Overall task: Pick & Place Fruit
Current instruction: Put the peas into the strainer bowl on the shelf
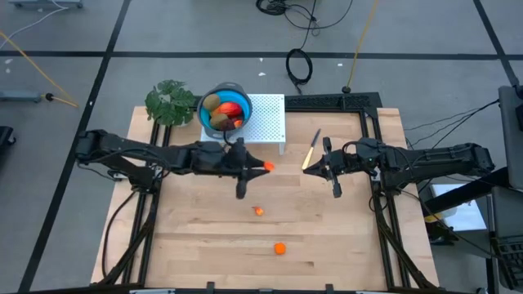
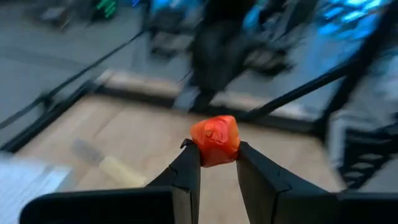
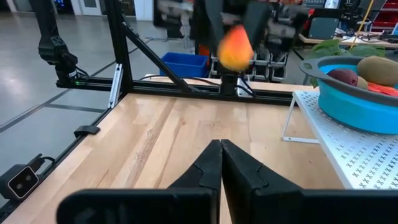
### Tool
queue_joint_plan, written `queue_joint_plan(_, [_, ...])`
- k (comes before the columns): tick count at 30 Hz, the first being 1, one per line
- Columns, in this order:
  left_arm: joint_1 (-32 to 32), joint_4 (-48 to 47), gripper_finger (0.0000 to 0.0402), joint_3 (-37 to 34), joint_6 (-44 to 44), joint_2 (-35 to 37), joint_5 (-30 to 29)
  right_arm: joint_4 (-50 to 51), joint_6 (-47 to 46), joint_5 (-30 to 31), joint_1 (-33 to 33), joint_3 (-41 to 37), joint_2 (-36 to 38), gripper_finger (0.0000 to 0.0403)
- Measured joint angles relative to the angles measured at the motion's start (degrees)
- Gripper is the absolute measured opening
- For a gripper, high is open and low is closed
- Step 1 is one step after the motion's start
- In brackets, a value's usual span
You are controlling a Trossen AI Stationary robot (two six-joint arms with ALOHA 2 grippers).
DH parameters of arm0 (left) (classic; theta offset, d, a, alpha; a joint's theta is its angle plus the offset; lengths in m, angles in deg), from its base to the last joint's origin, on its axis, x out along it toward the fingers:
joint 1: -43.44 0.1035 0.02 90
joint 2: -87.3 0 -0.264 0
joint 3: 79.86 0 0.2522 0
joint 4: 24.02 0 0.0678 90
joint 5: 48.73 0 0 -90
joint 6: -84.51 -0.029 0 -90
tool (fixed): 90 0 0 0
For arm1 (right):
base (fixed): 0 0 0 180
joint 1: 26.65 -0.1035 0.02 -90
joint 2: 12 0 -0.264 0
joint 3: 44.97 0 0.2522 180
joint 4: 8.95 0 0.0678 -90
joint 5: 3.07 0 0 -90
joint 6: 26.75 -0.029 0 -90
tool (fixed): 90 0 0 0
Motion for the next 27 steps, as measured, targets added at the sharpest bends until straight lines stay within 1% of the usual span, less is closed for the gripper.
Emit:
queue_joint_plan(6, [0.0,12.3,0.0079,0.0,-4.33,-0.06,13.22,1.01,0.0,-0.04,0.0,0.0,0.01,0.0004])
queue_joint_plan(10, [0.02,18.59,0.0079,0.0,-4.68,-0.07,20.38,1.32,0.0,-0.04,0.0,0.0,0.02,0.0004])
queue_joint_plan(17, [0.07,32.32,0.0079,0.0,-4.25,-0.05,34.27,1.32,0.0,-0.06,-0.02,0.0,0.02,0.0004])
queue_joint_plan(20, [0.07,37.11,0.0079,0.0,-4.23,-0.07,38.28,1.49,0.0,-0.06,-0.02,0.0,0.02,0.0004])
queue_joint_plan(22, [0.07,39.85,0.0079,0.0,-4.23,-0.05,39.95,1.52,0.0,-0.06,-0.02,0.0,0.01,0.0004])
queue_joint_plan(27, [0.07,40.11,0.0079,0.0,-3.85,-0.07,40.77,2.48,0.0,-0.08,0.0,0.0,0.02,0.0004])
